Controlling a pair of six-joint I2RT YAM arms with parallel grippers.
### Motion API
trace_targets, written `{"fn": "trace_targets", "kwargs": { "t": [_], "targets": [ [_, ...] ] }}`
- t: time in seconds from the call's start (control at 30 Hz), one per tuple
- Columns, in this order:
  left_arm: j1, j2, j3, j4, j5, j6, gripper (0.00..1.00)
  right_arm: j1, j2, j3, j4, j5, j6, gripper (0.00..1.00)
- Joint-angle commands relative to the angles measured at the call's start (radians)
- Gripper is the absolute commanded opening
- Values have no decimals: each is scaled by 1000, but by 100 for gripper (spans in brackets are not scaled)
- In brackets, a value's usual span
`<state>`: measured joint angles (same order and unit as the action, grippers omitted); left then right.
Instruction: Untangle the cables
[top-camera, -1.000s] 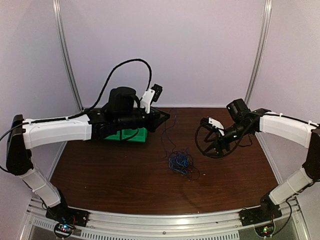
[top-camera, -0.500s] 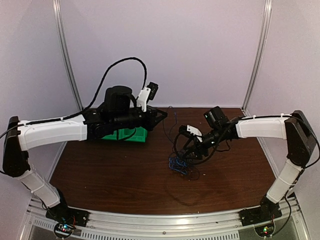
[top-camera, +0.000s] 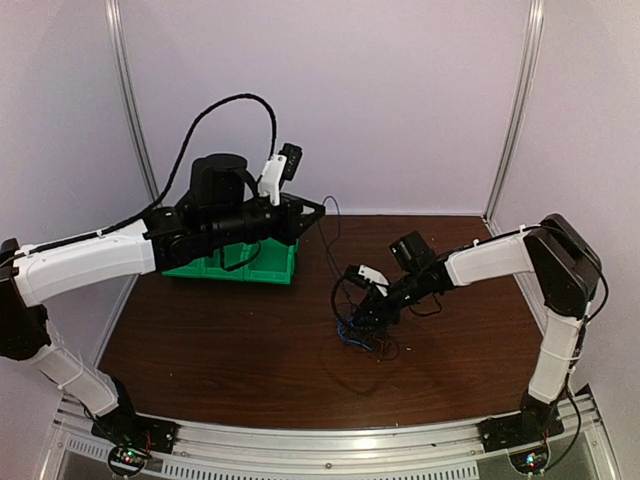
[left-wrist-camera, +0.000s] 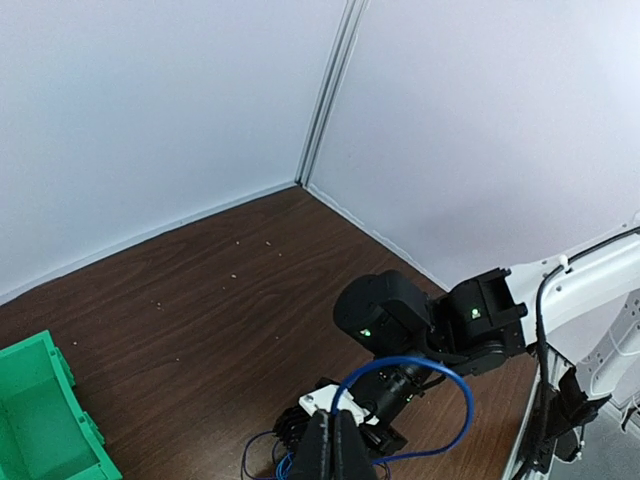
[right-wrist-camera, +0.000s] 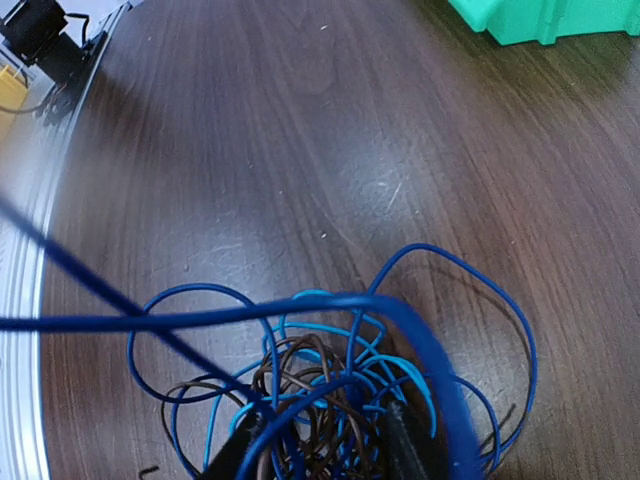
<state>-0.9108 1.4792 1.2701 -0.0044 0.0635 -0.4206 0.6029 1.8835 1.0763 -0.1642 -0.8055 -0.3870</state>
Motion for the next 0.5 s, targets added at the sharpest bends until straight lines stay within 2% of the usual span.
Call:
{"fn": "trace_targets", "kwargs": {
  "t": [0.0, 0.2, 0.47],
  "targets": [
    [3, -85, 86, -36, -117, 36, 0, 5, -12, 9, 55, 78, 50, 33],
    [6, -213, 120, -45, -308, 94, 0, -28, -40, -6, 23, 114, 56, 29],
    [6, -334, 260, -122, -490, 232, 0, -179, -102, -22, -20, 129, 62, 26]
  ]
}}
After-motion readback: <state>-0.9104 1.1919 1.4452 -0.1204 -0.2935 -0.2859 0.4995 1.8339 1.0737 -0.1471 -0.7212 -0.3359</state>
